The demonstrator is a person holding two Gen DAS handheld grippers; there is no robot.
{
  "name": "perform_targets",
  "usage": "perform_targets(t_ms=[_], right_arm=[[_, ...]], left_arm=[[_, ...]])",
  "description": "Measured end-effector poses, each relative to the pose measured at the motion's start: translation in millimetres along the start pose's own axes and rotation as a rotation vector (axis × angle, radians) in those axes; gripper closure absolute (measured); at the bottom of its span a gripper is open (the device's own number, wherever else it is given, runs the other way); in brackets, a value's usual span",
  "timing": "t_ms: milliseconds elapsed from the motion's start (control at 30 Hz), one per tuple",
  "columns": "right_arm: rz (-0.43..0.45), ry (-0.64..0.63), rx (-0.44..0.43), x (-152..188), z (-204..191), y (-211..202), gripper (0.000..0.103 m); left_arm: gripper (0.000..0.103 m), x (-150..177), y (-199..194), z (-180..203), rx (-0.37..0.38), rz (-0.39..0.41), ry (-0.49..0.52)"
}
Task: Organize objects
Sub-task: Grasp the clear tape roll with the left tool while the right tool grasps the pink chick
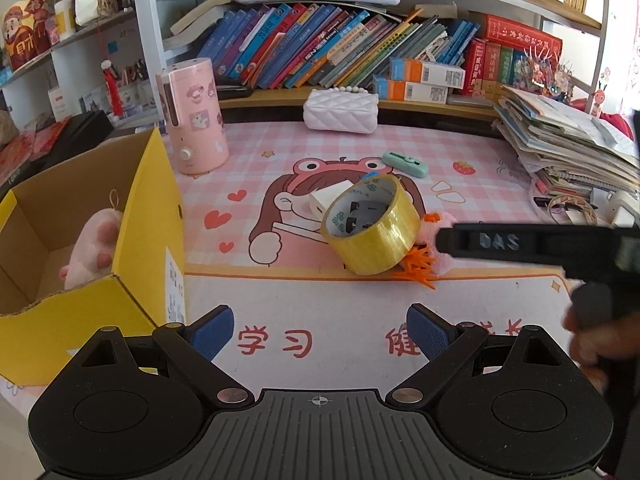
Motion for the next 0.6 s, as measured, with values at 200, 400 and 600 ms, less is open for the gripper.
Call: perform_targets(t_ms=[200,400,600], right_arm=[[-0.04,0.215,-0.003,-7.3,14.7,30.7,0.031],[-0.115,0.245,-0.024,-0.1,9.9,50.6,0.039],[-0.142,0.236,-0.034,4.1,7.4,64.2,0.047]], left_arm=[[0.008,-3.0,1.9,-1.8,-0.017,0.002,0.014],[0.008,-3.9,2.7,-3.6,-0.022,-0.002,0.018],[0.008,-7.3,6.2,-5.3,-0.029,-0.001,0.016]])
Point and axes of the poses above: each gripper's, at about its wrist camera, not at the fingertips, and y roughly the way its jaws point, z to its right, x to its underside, the point moved 7 cm from there along y, roughly the way its jaws point, and after that the axes turned 13 degrees about z, right-handed, at the moved point
